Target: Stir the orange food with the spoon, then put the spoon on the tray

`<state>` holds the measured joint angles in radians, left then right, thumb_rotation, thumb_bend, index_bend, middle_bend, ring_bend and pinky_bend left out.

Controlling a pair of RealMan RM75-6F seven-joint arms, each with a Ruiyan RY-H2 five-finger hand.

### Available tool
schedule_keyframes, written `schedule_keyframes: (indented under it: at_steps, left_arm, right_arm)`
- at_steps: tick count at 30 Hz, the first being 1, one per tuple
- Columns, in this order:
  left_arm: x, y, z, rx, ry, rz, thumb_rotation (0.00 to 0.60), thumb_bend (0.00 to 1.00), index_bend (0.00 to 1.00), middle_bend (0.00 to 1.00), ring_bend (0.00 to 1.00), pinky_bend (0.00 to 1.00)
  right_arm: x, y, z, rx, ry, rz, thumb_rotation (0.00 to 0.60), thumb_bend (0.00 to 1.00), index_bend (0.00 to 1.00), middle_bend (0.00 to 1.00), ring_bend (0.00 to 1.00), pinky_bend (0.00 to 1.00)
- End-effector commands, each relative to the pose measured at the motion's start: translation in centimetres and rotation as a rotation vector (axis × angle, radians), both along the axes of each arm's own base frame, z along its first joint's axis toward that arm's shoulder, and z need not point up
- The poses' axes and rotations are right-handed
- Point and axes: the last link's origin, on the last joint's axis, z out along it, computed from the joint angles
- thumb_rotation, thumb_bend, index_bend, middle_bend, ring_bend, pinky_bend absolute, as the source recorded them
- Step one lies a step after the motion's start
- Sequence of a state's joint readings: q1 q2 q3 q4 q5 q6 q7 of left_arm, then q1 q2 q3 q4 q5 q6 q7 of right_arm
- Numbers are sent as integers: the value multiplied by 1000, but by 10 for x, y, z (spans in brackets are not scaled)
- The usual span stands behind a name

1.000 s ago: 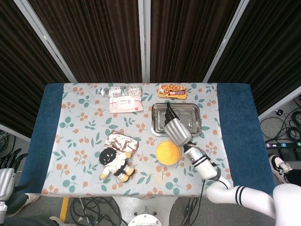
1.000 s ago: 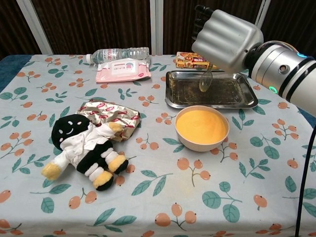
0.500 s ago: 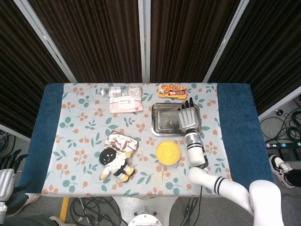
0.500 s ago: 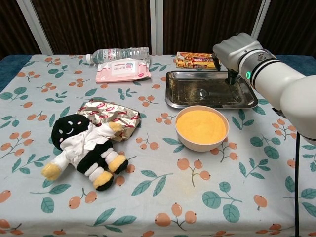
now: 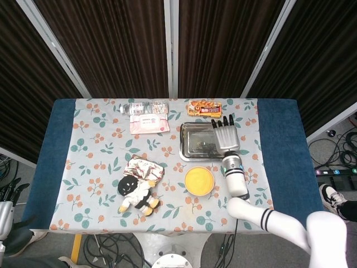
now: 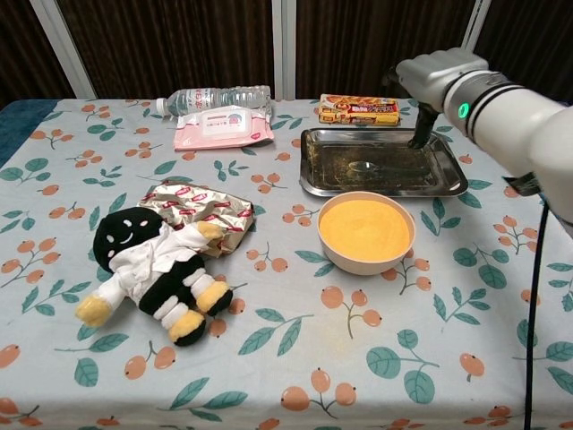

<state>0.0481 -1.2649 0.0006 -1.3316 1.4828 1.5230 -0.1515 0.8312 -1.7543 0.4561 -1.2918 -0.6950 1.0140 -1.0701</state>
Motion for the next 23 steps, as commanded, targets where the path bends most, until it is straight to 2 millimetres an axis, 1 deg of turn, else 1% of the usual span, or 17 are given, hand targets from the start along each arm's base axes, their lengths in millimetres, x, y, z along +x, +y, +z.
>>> schedule_keyframes:
  at_steps: [1, 3, 4, 5, 7, 8, 10, 12, 13, 17, 20, 23]
  left_arm:
    - [2, 2, 1, 5, 0, -10, 600, 0, 248, 171, 147, 142]
    - [3, 3, 1, 7, 0, -16, 600, 0, 248, 171, 147, 143]
    - [3, 4, 1, 5, 2, -19, 600, 0, 248, 171, 148, 142]
    - [4, 6, 1, 4, 4, -23, 600, 0, 248, 171, 147, 143]
    - [6, 8, 2, 2, 8, -33, 600, 0, 248, 171, 147, 143]
    - [9, 10, 2, 3, 10, -42, 600, 0, 248, 171, 147, 143]
    - [12, 13, 3, 6, 14, -57, 600, 0, 248, 171, 147, 142]
    - [15, 15, 3, 6, 20, -68, 600, 0, 248, 171, 147, 143]
    - [17, 17, 3, 6, 25, -74, 600, 0, 248, 171, 147, 142]
    - [24, 20, 2, 9, 38, -92, 600, 0, 248, 171, 147, 143]
    - [27, 22, 2, 15, 58, -101, 600, 0, 248, 171, 147, 143]
    - [29, 23, 2, 18, 71, -107, 600, 0, 248, 171, 147, 143]
  right_arm:
    - [-38, 46, 63, -25, -75, 41, 600, 199, 155, 222, 97, 68]
    - [-56, 70, 86, -32, -103, 47, 600, 207, 164, 225, 98, 107]
    - [-64, 81, 94, -34, -116, 51, 600, 212, 165, 221, 96, 105]
    - [-73, 96, 105, -32, -139, 53, 600, 215, 165, 216, 91, 97]
    - [-87, 118, 119, -34, -185, 52, 600, 221, 165, 195, 68, 63]
    - [-96, 133, 127, -34, -213, 52, 600, 221, 165, 188, 57, 53]
    - [-112, 158, 138, -33, -259, 57, 600, 222, 167, 164, 23, 38]
    - [-124, 179, 145, -33, -279, 72, 600, 222, 168, 151, 8, 34]
    - [-132, 193, 149, -41, -288, 78, 600, 222, 168, 148, 5, 33]
    - [-151, 234, 153, -67, -327, 118, 600, 233, 166, 152, 0, 31]
    - [-162, 258, 153, -90, -366, 115, 600, 244, 167, 157, 0, 29]
    - [-167, 270, 154, -110, -375, 113, 600, 244, 167, 158, 0, 20]
